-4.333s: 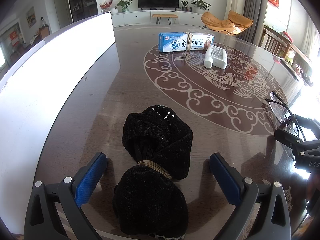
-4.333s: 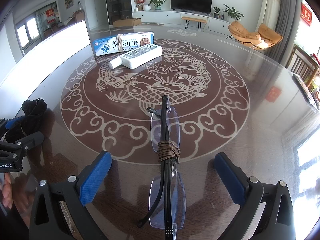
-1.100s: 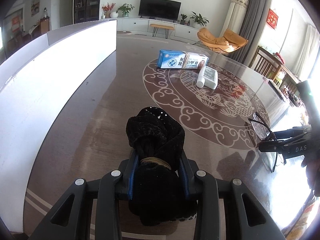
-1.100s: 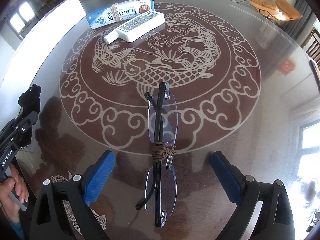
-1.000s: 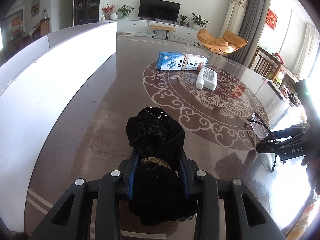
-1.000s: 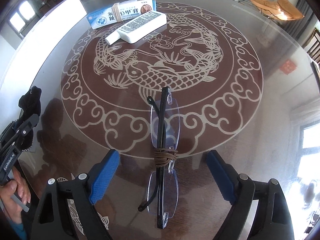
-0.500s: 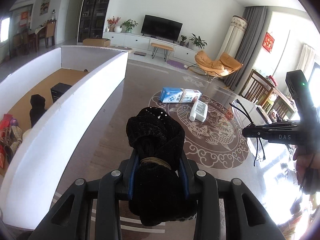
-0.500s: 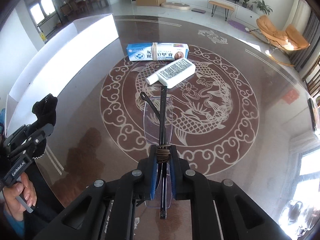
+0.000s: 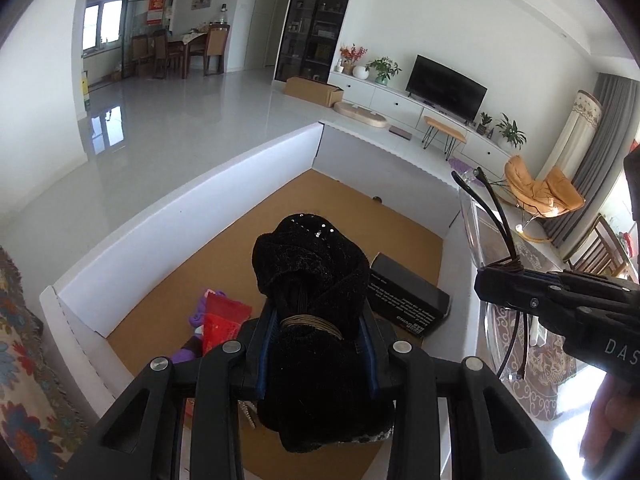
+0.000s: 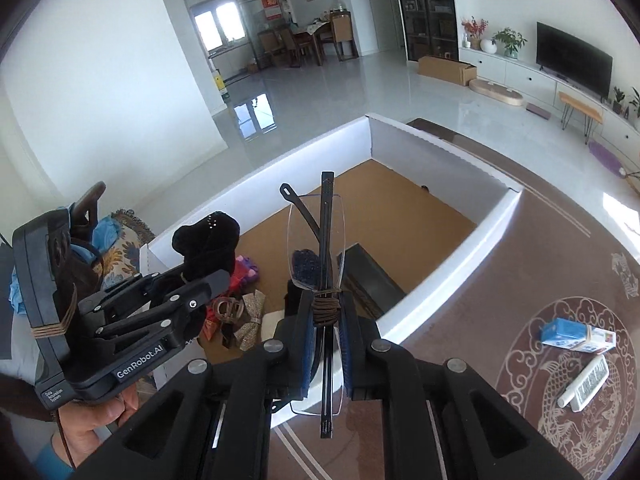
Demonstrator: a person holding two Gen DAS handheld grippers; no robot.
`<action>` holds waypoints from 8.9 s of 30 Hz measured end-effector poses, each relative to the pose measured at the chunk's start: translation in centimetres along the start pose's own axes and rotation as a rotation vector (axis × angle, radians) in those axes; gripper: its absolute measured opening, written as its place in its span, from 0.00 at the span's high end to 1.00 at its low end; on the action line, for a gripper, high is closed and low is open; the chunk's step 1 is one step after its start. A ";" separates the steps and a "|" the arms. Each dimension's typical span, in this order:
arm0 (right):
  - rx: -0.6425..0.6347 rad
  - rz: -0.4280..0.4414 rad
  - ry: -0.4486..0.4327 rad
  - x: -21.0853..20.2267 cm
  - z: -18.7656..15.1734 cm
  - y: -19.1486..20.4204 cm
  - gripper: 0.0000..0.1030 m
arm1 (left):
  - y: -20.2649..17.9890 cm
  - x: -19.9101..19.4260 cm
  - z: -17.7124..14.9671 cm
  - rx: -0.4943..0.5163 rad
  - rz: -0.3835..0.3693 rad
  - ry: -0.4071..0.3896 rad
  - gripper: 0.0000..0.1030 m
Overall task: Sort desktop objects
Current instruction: 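Carry hat and glasses into the cardboard bin and open both tools, then move both open tools back over the table, then grasp the white lotion tube with the right tool and lift it, then hold the white tube in the right tool while moving the left tool toward the ointment box, then grasp the blue-and-white ointment box with the left tool, then lift the ointment box with the left tool while the right tool holds the tube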
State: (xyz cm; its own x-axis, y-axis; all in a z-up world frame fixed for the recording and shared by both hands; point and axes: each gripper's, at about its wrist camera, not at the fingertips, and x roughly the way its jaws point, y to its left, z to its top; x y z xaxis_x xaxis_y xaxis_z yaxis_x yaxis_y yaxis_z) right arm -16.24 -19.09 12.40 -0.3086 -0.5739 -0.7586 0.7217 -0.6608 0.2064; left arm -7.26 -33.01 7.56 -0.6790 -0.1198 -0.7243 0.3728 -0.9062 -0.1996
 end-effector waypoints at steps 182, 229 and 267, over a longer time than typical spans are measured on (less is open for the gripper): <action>0.442 -0.615 -0.031 -12.3 -33.5 -26.8 0.10 | -39.9 20.2 -5.9 0.740 -0.308 0.129 0.42; 0.439 -0.610 -0.030 -12.6 -33.6 -26.8 0.09 | -27.9 9.9 -9.0 0.347 -0.096 0.065 0.19; 0.450 -0.589 -0.041 -12.4 -33.4 -27.1 0.09 | -26.2 7.6 -18.6 0.484 -0.164 0.133 0.57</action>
State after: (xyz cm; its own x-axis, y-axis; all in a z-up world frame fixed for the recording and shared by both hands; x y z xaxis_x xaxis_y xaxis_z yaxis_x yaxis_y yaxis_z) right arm -11.26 22.13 -4.43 -0.5955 -0.0754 -0.7998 0.1084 -0.9940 0.0130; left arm -10.44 -2.65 -4.95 -0.6062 0.0635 -0.7927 -0.0880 -0.9960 -0.0125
